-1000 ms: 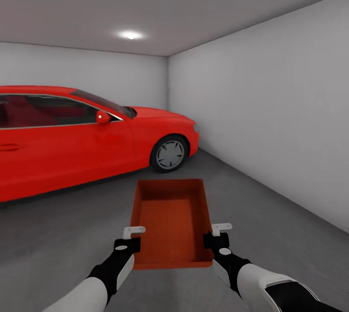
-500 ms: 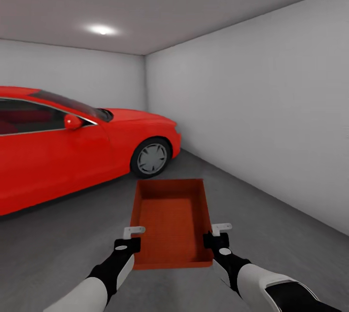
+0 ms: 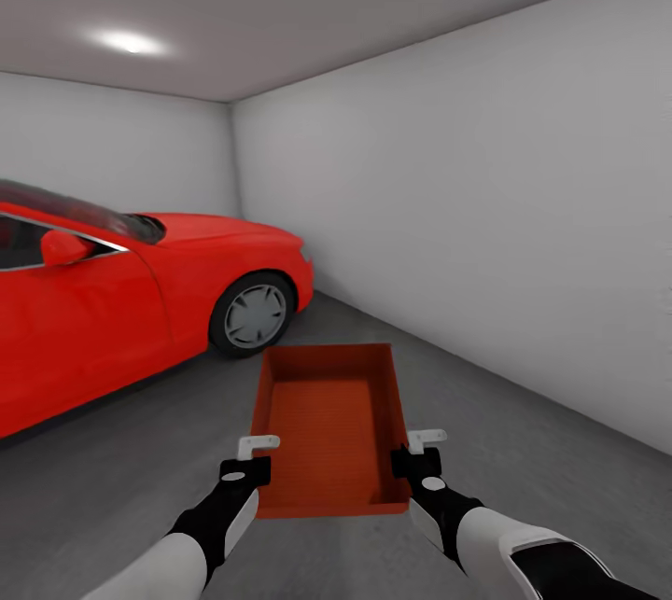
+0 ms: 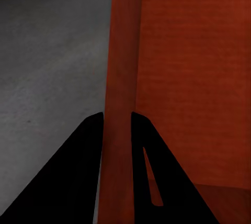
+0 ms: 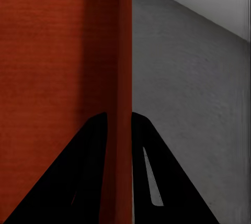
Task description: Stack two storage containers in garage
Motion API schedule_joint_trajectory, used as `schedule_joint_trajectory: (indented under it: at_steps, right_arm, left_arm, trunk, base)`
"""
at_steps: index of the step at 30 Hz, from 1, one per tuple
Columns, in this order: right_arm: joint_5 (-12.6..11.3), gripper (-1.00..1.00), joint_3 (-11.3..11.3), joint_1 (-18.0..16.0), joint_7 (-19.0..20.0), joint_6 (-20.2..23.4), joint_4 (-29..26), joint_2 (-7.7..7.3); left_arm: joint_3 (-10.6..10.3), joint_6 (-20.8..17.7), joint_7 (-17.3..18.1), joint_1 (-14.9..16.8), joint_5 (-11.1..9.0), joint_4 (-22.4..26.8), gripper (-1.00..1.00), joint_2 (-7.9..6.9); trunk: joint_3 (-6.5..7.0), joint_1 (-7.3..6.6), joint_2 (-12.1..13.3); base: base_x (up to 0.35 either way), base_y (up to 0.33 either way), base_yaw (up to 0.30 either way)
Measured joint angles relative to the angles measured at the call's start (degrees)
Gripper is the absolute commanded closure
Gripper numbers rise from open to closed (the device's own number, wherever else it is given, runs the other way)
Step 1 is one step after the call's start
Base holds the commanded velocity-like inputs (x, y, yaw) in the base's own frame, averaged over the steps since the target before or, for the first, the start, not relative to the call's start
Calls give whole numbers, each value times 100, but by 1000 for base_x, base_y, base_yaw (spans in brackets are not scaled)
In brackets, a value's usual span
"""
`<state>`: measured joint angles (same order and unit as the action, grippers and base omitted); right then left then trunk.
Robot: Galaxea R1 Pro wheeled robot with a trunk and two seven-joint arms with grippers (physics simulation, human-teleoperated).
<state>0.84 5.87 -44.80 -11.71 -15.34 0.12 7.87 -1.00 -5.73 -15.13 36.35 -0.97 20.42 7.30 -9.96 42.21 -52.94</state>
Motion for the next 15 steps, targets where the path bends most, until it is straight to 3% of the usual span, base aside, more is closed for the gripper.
schedule_joint_trajectory:
  at_steps: [15]
  right_arm:
    - [0,100,1,0,2,0,0,0]
  left_arm:
    - [-2,0,-5,0,-4,0,100,0]
  trunk:
    - [0,0,0]
  base:
    - [322,149,-281]
